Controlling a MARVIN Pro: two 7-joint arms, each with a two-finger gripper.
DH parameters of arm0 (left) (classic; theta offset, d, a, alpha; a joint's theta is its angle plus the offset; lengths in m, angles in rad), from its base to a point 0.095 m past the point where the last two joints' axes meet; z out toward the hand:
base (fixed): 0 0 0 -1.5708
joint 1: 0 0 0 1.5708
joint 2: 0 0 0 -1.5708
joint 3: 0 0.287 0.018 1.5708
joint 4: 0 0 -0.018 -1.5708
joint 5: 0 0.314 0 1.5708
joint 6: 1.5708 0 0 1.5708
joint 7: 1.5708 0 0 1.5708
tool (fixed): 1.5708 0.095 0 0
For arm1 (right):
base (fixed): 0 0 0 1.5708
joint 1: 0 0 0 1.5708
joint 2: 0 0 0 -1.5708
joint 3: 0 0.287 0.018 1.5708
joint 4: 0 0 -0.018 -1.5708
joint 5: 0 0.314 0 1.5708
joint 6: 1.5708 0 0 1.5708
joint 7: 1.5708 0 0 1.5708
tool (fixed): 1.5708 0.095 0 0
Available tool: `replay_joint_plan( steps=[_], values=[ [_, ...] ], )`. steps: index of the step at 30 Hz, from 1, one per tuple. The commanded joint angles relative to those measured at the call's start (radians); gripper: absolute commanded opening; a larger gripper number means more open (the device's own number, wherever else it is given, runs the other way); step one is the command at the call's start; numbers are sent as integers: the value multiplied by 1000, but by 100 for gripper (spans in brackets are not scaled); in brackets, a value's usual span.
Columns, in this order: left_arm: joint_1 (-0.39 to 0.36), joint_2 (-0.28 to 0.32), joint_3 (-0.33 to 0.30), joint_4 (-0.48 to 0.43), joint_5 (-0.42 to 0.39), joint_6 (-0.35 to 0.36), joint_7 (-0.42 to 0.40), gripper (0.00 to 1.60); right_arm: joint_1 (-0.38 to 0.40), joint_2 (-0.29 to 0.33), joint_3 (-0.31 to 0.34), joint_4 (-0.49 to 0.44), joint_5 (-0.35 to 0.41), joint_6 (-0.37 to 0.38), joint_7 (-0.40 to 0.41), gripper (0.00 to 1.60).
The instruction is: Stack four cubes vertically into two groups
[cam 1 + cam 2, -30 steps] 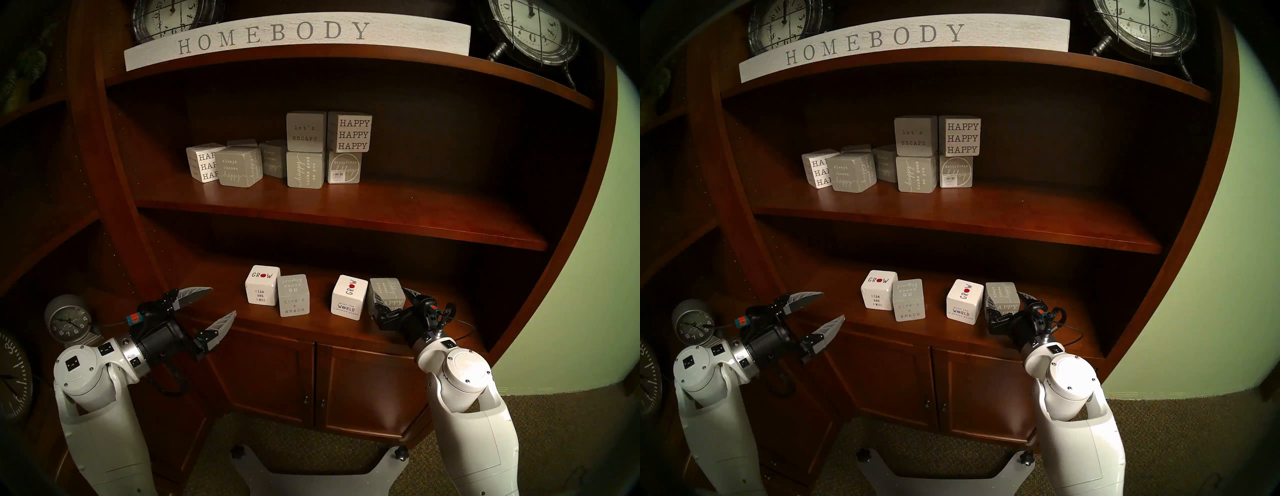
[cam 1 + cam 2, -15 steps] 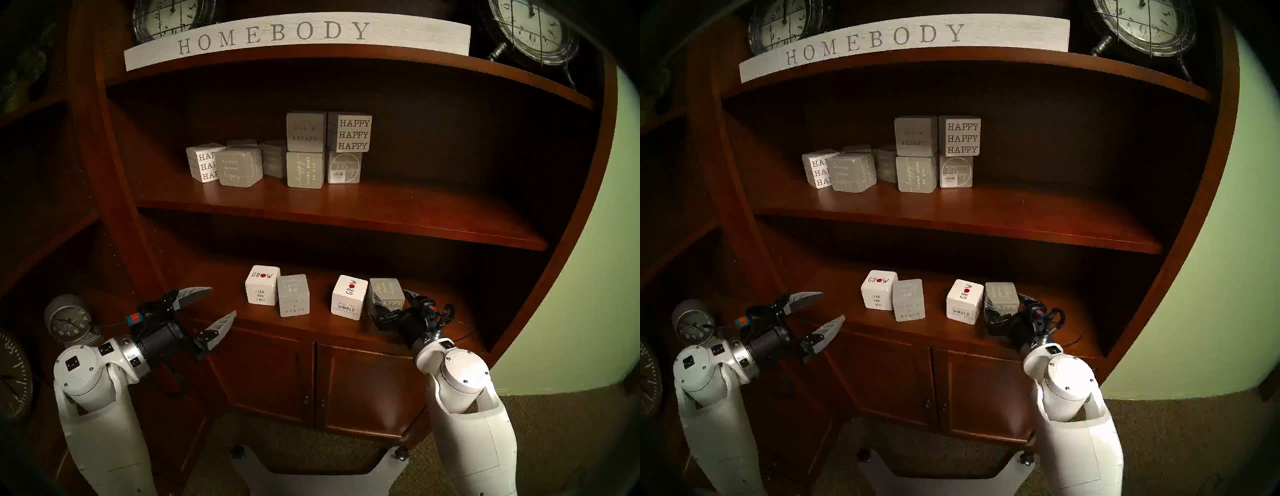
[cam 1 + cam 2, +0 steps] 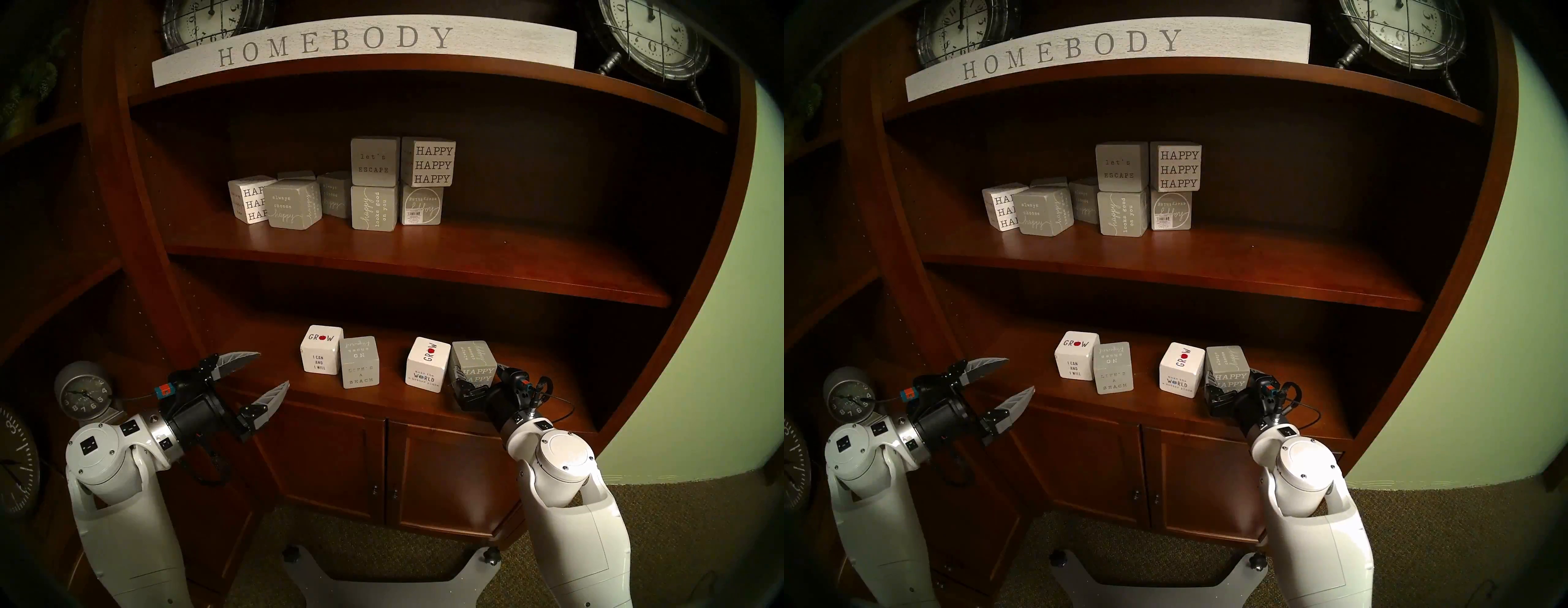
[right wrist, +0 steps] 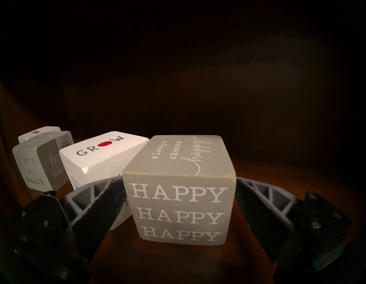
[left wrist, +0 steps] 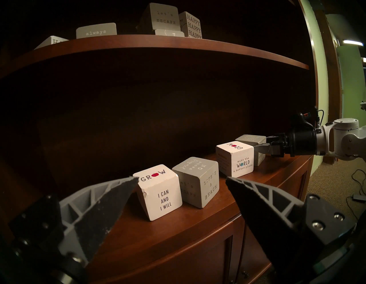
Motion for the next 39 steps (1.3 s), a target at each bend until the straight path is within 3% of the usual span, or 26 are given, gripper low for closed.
replay_joint_plan(
  steps=[1,2,4,8,16,19,24,25,27,34,36,39],
  values=[
    [1,2,2,-12,-3,0,2,160,19,4,4,-5,-7,-27,-3,130],
    [1,2,2,-12,-3,0,2,160,19,5,4,-4,-6,-28,-3,72],
    [1,2,2,-12,-3,0,2,160,20,8,4,0,-9,-40,-3,56],
    [1,2,2,-12,-3,0,2,160,16,10,4,-7,-19,-65,-10,38],
    [0,2,2,-11,-3,0,0,160,2,9,7,-72,-30,-107,-20,38],
    [0,2,2,-11,-2,0,0,160,5,3,7,-101,-23,-108,-19,48],
    [0,2,2,-10,-2,0,0,160,6,-7,5,-153,-3,-103,-16,44],
    [0,2,2,-10,-2,0,0,160,3,-9,4,-166,1,-95,-16,29],
    [0,2,2,-10,-2,0,0,160,3,-15,3,-186,18,-79,-9,24],
    [0,2,2,-11,-3,0,1,160,38,-46,-33,-185,53,-32,5,29],
    [0,2,2,-11,-3,0,0,160,46,-57,-45,-185,57,-18,3,21],
    [0,2,2,-11,-3,0,0,160,58,-68,-65,-181,51,-10,-3,29]
  ],
)
